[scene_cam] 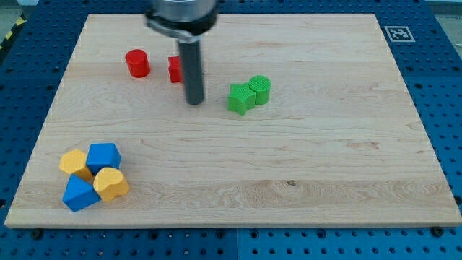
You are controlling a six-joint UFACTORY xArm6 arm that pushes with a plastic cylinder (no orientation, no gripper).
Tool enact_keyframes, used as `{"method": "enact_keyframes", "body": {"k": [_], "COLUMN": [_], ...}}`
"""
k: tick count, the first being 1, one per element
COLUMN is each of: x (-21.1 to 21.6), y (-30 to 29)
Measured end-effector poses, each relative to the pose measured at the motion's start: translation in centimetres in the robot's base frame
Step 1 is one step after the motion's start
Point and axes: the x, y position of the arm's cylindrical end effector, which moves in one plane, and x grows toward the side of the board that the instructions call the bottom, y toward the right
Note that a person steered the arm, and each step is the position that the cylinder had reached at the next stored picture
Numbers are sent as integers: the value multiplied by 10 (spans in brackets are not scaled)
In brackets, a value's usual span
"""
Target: Move the arm close to the red star
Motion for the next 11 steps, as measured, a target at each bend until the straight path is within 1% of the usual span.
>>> {"method": "enact_keyframes", "body": {"k": [1, 6, 11], "x": [-1, -1, -19], "y": [-15, -23, -23]}}
